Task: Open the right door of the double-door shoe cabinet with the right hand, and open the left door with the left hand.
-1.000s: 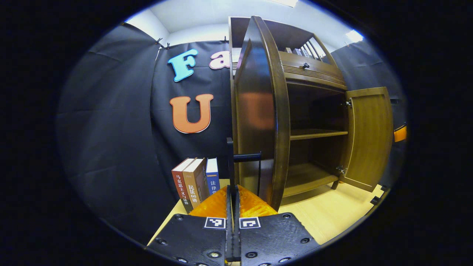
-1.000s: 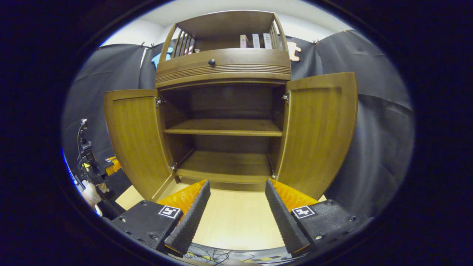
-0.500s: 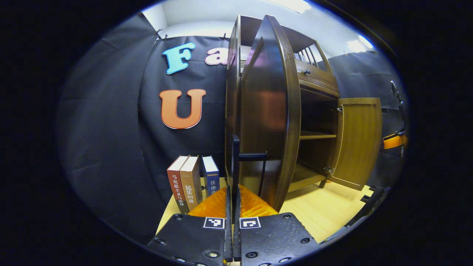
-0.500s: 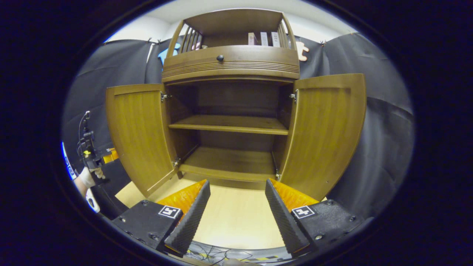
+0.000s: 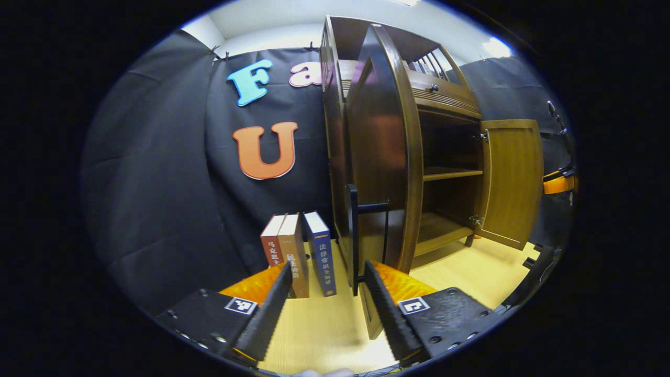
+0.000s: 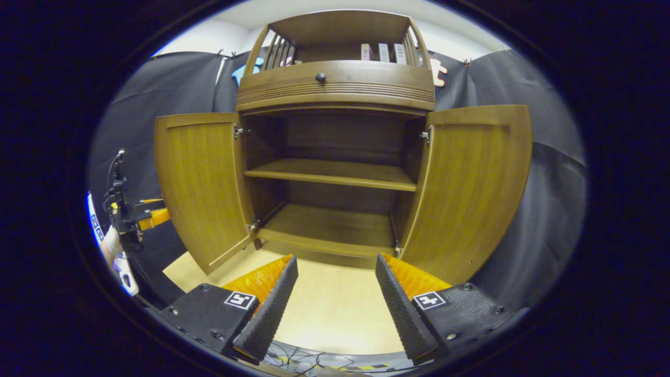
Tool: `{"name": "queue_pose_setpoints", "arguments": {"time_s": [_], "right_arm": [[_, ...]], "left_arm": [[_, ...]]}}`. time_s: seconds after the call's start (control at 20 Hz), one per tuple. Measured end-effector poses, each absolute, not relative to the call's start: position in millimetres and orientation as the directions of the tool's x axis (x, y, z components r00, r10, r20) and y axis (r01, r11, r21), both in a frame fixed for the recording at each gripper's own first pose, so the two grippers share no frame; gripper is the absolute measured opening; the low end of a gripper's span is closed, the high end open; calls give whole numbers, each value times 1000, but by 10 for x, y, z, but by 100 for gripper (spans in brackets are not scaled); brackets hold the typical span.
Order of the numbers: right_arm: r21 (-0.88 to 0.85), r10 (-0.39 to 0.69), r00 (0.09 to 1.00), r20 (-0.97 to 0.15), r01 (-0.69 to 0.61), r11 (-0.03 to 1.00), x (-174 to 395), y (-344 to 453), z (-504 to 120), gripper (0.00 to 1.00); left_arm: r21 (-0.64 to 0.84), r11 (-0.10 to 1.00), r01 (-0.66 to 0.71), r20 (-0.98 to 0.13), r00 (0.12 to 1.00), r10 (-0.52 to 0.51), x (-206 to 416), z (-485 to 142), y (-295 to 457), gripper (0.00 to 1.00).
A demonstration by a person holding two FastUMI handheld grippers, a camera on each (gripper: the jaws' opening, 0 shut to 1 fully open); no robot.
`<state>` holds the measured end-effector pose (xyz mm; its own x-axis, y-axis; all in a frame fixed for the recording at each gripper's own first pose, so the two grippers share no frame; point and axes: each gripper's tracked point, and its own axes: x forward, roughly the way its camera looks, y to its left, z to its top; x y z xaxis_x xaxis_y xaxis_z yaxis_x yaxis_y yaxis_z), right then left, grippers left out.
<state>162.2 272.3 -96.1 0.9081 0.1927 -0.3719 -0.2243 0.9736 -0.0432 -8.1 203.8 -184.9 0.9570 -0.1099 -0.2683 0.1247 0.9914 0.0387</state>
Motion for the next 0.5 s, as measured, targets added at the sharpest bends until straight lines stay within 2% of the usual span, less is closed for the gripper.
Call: {"name": "queue_pose_setpoints", "arguments": {"time_s": [0.05, 0.25, 0.3, 0.35, 0.5], "right_arm": [[-42, 200, 907, -370, -231, 972, 1641, 2714, -949, 96], [-27, 232, 903, -361, -258, 966, 1755, 2691, -931, 95], [-24, 235, 903, -359, -261, 965, 1779, 2677, -924, 95], [-16, 242, 903, -355, -265, 964, 1813, 2661, -901, 96], [-4, 259, 905, -338, -276, 961, 1889, 2594, -821, 95]], "left_arm": [[40, 995, 95, -256, 963, -82, -179, -1761, 2044, 100], [50, 998, -47, -214, 975, 56, -383, -1317, 1989, 97], [51, 997, -64, -201, 977, 73, -417, -1184, 1903, 100], [52, 996, -69, -188, 979, 78, -447, -1051, 1800, 97], [10, 997, -80, -181, 980, 80, -475, -811, 1427, 98]]}}
